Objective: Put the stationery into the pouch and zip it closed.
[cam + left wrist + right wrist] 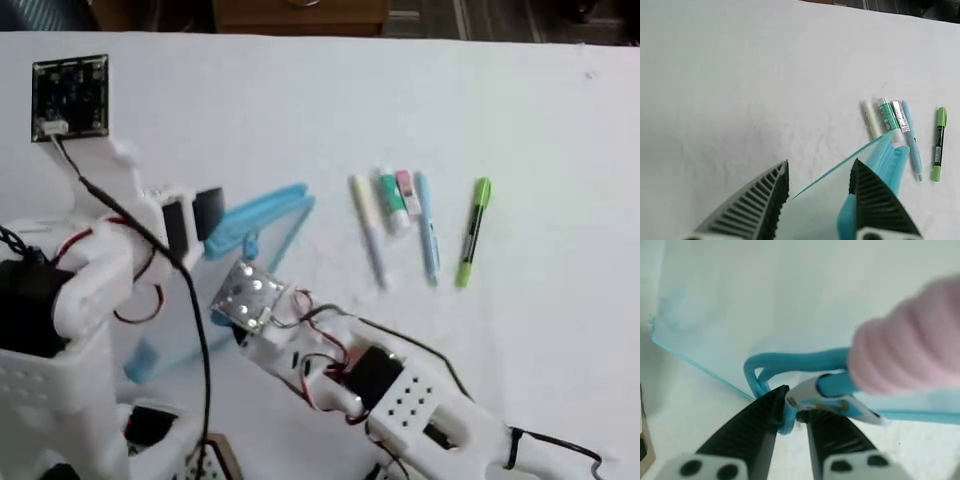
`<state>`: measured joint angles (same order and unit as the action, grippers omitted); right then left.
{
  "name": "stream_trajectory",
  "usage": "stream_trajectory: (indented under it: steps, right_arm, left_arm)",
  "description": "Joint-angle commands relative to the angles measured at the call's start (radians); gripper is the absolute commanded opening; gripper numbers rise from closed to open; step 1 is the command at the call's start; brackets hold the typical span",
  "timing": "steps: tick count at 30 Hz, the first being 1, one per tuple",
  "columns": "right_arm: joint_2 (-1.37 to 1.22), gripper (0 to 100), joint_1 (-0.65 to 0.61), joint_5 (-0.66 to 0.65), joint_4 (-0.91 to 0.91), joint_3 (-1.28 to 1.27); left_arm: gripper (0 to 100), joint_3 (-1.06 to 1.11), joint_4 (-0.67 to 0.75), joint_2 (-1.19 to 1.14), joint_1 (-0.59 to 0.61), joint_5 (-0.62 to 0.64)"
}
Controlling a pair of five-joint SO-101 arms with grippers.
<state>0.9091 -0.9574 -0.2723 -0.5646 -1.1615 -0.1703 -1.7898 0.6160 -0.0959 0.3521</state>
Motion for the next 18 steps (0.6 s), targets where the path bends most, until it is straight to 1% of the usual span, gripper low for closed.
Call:
stream_trajectory:
  steps: [1, 3, 7, 13, 15, 18]
  right_arm:
    - [0.01, 1.6, 0.001, -0.002, 0.012, 0.005]
    - [0.01, 1.6, 0.001, -0.002, 0.012, 0.005]
    - [0.01, 1.6, 0.001, -0.002, 0.018, 0.005]
    - [0.01, 1.6, 0.001, -0.002, 0.039, 0.005]
    - [0.01, 1.6, 0.001, -0.002, 0.039, 0.005]
    - [0.01, 1.6, 0.001, -0.002, 0.039, 0.005]
  left_arm:
    - [21, 0.009, -0.003, 0.021, -0.008, -0.005]
    - [21, 0.012, -0.003, 0.021, -0.022, -0.005]
    - [17, 0.014, -0.003, 0.021, -0.065, -0.005]
    - [17, 0.003, -0.002, 0.021, -0.056, 0.0]
    - [17, -0.029, -0.002, 0.022, -0.039, 0.002]
    - [17, -0.138, -0.002, 0.021, -0.036, 0.002]
